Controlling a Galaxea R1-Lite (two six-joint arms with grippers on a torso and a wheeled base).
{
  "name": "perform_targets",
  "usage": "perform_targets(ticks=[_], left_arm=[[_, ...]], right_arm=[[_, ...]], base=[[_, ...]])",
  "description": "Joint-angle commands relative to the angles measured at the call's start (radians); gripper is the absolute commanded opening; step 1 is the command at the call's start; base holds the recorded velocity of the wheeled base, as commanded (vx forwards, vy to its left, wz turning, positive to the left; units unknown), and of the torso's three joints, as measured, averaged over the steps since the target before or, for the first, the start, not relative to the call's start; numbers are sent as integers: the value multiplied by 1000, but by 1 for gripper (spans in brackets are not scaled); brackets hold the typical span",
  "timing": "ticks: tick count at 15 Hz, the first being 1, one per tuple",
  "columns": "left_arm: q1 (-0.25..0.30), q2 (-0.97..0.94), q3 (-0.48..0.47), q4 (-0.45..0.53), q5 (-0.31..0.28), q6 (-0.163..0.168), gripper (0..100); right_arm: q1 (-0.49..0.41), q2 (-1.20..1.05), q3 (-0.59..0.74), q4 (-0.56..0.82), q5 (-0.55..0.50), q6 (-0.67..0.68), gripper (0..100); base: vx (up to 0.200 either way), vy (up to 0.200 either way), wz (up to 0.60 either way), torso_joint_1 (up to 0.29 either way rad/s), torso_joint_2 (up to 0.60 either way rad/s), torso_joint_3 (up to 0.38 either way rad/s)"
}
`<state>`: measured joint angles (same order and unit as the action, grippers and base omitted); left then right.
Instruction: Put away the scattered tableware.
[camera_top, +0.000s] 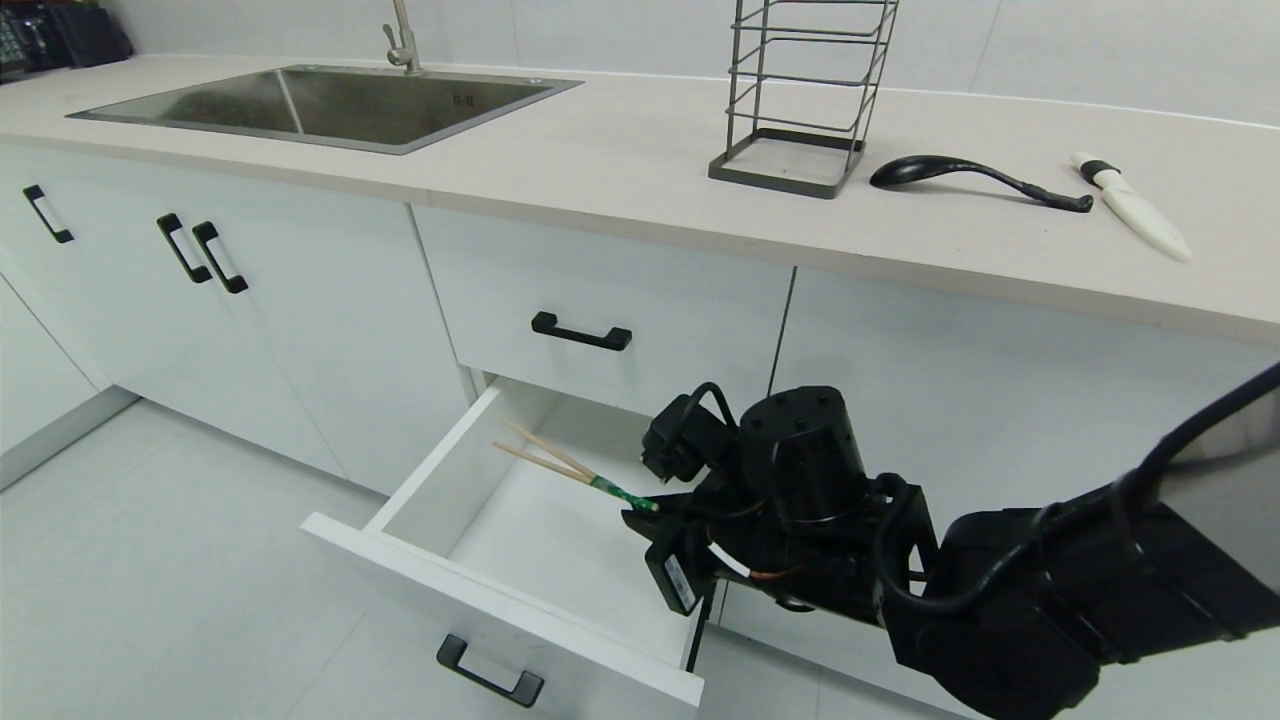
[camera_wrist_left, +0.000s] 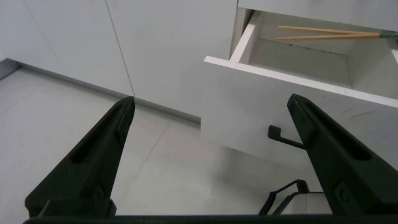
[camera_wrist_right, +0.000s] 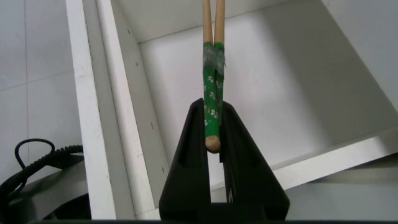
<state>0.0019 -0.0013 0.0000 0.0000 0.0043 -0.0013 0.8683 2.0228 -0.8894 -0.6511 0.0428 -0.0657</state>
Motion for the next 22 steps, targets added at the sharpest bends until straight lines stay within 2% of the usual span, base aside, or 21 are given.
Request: perform_targets(ticks=[1, 16, 22], left_arm=[[0, 1, 0, 0, 0, 0, 100], [1, 1, 0, 0, 0, 0, 100], [0, 1, 0, 0, 0, 0, 100]], right_arm=[[1, 16, -13, -1, 0, 0, 0], [3, 54, -40, 2, -3, -2, 0], [-25, 102, -51, 1, -1, -2, 0]], base=[[0, 0, 0, 0, 0, 0], [0, 0, 0, 0, 0, 0], [0, 0, 0, 0, 0, 0]])
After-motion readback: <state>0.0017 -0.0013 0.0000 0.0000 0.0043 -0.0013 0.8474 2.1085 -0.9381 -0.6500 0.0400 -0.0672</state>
